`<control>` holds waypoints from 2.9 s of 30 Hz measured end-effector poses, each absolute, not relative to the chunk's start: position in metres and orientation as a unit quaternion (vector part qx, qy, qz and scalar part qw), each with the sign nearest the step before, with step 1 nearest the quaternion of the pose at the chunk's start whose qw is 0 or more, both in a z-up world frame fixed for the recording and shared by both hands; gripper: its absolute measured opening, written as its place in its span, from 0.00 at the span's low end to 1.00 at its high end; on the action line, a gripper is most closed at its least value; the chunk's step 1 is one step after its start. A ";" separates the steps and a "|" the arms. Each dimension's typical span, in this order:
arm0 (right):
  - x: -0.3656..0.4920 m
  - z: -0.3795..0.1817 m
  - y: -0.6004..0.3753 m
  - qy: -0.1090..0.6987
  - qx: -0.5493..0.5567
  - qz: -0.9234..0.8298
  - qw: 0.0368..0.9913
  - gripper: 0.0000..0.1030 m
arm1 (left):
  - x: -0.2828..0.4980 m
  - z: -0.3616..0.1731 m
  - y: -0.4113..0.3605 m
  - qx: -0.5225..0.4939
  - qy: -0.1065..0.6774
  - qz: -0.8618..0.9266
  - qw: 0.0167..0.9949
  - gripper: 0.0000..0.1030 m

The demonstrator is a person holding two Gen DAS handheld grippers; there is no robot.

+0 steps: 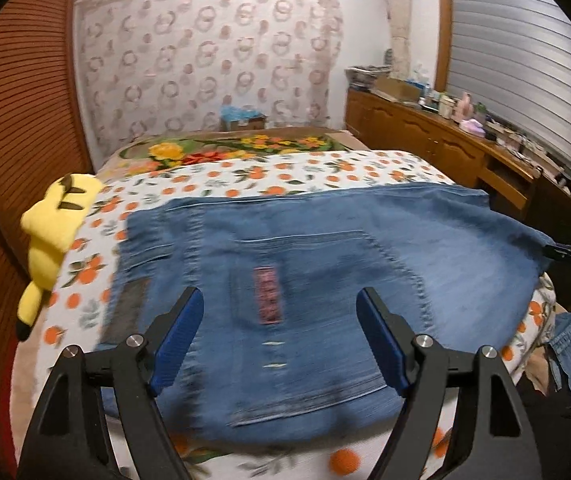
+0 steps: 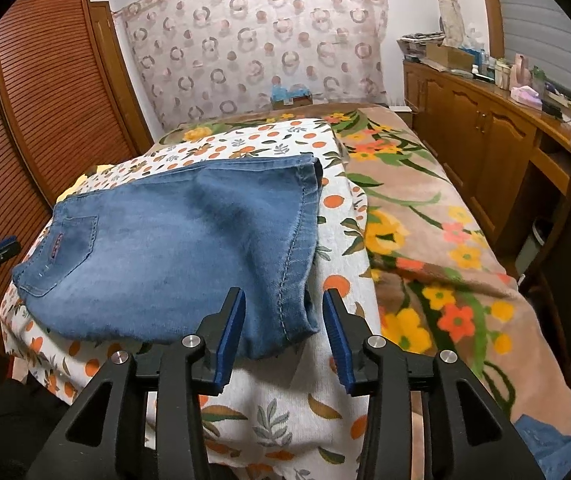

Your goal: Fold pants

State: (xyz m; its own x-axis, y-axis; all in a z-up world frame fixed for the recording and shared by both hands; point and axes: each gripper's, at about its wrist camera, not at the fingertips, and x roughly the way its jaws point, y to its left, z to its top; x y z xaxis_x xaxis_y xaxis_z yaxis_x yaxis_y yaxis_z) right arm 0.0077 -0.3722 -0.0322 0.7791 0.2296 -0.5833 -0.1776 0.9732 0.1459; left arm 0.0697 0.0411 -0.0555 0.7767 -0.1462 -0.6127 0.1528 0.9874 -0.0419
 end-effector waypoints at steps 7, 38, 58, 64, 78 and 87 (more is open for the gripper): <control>0.005 -0.034 -0.374 0.317 0.043 0.109 0.941 0.42 | 0.080 -0.060 0.008 0.018 0.336 -0.114 0.935 0.77; 0.003 -0.019 -0.355 0.282 -0.006 0.134 0.950 0.06 | 0.075 -0.073 -0.013 0.017 0.351 -0.130 0.927 0.77; 0.020 0.015 -0.309 0.226 -0.037 0.204 0.952 0.05 | 0.073 -0.068 -0.001 0.011 0.344 -0.122 0.931 0.77; 0.030 0.030 -0.280 0.201 -0.059 0.244 0.947 0.05 | 0.070 -0.062 0.008 0.007 0.337 -0.113 0.935 0.77; 0.063 0.038 -0.188 0.182 -0.120 0.342 0.914 0.05 | 0.058 -0.053 0.050 -0.023 0.321 -0.083 0.943 0.77; 0.100 0.017 -0.180 0.235 -0.132 0.345 0.899 0.27 | 0.058 -0.059 0.061 -0.035 0.325 -0.076 0.942 0.77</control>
State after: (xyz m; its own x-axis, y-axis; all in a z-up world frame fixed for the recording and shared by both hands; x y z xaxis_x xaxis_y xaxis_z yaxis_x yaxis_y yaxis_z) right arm 0.1004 -0.1799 0.0171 0.6514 0.5589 -0.5131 -0.6828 0.7267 -0.0751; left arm 0.0581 0.0610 -0.0591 0.7770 -0.1667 -0.6070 0.1213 0.9859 -0.1154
